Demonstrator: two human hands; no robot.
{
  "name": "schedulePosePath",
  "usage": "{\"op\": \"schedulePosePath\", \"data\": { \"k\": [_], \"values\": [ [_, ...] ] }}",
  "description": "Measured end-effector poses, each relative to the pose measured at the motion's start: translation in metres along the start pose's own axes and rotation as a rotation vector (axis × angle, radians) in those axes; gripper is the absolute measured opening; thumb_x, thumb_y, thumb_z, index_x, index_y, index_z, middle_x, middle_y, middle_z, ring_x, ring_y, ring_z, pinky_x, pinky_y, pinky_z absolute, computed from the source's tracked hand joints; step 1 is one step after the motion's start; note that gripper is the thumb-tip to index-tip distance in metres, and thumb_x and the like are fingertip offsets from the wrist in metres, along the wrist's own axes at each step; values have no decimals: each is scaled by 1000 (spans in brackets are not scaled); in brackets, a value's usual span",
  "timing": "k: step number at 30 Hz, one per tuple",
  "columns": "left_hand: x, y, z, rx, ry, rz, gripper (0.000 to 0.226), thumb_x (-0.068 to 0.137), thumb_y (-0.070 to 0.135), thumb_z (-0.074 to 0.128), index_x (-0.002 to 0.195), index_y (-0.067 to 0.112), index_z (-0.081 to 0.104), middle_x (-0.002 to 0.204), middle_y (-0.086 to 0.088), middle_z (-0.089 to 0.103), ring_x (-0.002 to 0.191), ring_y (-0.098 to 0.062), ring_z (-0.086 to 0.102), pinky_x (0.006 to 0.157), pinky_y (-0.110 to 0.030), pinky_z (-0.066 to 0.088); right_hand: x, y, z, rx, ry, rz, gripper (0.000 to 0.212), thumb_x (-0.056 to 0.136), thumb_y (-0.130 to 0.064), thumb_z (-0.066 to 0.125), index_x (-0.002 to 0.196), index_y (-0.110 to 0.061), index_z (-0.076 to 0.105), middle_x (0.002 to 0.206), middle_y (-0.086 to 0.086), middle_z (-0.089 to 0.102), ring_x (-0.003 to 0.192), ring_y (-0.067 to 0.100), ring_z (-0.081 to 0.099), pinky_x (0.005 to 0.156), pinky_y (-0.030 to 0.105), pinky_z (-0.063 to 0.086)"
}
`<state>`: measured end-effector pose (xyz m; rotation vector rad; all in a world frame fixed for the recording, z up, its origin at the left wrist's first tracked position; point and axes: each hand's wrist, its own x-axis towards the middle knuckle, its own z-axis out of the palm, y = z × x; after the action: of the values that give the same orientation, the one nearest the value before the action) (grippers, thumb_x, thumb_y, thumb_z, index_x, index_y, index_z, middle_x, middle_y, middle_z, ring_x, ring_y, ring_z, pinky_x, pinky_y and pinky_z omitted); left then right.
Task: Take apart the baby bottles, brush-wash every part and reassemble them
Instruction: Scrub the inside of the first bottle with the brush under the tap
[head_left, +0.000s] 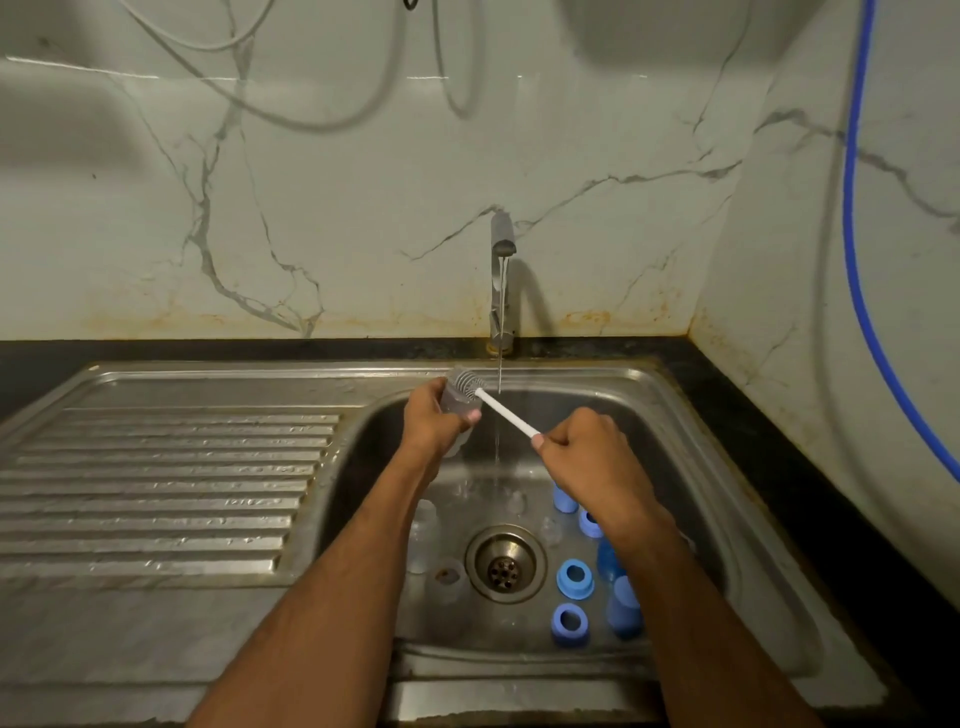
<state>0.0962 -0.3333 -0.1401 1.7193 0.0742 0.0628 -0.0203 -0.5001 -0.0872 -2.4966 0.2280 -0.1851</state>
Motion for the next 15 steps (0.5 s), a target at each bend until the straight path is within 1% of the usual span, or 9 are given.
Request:
{"op": "schedulePosePath", "data": {
  "k": [2, 4, 5, 6, 8, 10, 11, 13, 15],
  "values": [
    [1, 2, -1, -7, 35, 22, 53, 82, 0, 76, 129, 16, 59, 124, -2, 66, 115, -19, 62, 91, -33, 57, 0, 5, -7, 29, -7, 39, 41, 98, -33, 64, 61, -17, 58, 55, -3, 53, 50, 11, 51, 53, 27, 42],
    [-1, 5, -1, -21, 19, 42, 52, 83, -2, 75, 129, 15, 59, 123, -2, 65, 115, -17, 62, 79, -24, 54, 0, 10, -14, -16, 38, 73, 41, 97, -31, 64, 60, -17, 52, 52, -5, 47, 44, 9, 44, 47, 24, 35],
    [-2, 5, 1, -19, -1, 44, 51, 84, -2, 74, 128, 16, 58, 123, -2, 65, 114, -17, 61, 77, -22, 53, 0, 10, -16, -56, 74, 74, 40, 97, -31, 62, 62, -18, 51, 52, -5, 45, 44, 9, 41, 46, 24, 31],
    [-4, 5, 4, -10, -14, 41, 49, 84, -2, 73, 127, 16, 58, 123, -1, 65, 114, -17, 62, 77, -22, 53, 1, 7, -15, -90, 100, 59, 37, 98, -32, 61, 65, -18, 51, 55, -5, 45, 46, 9, 41, 46, 25, 29],
    [-5, 0, 5, 2, 1, 32, 47, 85, 0, 73, 126, 16, 58, 123, -3, 65, 114, -19, 63, 85, -28, 56, 0, -3, -9, -116, 61, 10, 34, 101, -34, 59, 72, -18, 52, 61, -4, 47, 52, 9, 43, 48, 26, 28],
    [-2, -3, 0, -15, 49, 18, 53, 83, 1, 75, 131, 14, 57, 125, -5, 65, 116, -21, 63, 96, -39, 56, -1, -6, -3, -90, -15, -28, 34, 101, -35, 59, 71, -20, 51, 63, -4, 49, 54, 8, 46, 50, 24, 32],
    [0, -3, -2, -33, 74, 14, 53, 83, 1, 75, 131, 15, 57, 125, -5, 65, 115, -22, 63, 97, -43, 56, -1, -4, -4, -70, -27, -21, 35, 100, -35, 60, 70, -20, 51, 63, -4, 50, 54, 8, 47, 51, 25, 35],
    [1, 2, -1, -57, 80, 16, 51, 84, 1, 74, 130, 16, 57, 124, -4, 66, 114, -21, 62, 96, -41, 56, 0, 8, -13, -43, 21, 21, 37, 99, -35, 62, 67, -19, 53, 60, -4, 51, 49, 8, 49, 50, 25, 40],
    [-4, 7, 6, -66, 30, 32, 50, 84, -1, 73, 129, 15, 58, 123, -3, 66, 114, -20, 63, 95, -37, 56, 1, 14, -17, -68, 93, 64, 36, 99, -35, 61, 68, -17, 55, 57, -4, 50, 44, 6, 45, 46, 24, 34]
  ]
}}
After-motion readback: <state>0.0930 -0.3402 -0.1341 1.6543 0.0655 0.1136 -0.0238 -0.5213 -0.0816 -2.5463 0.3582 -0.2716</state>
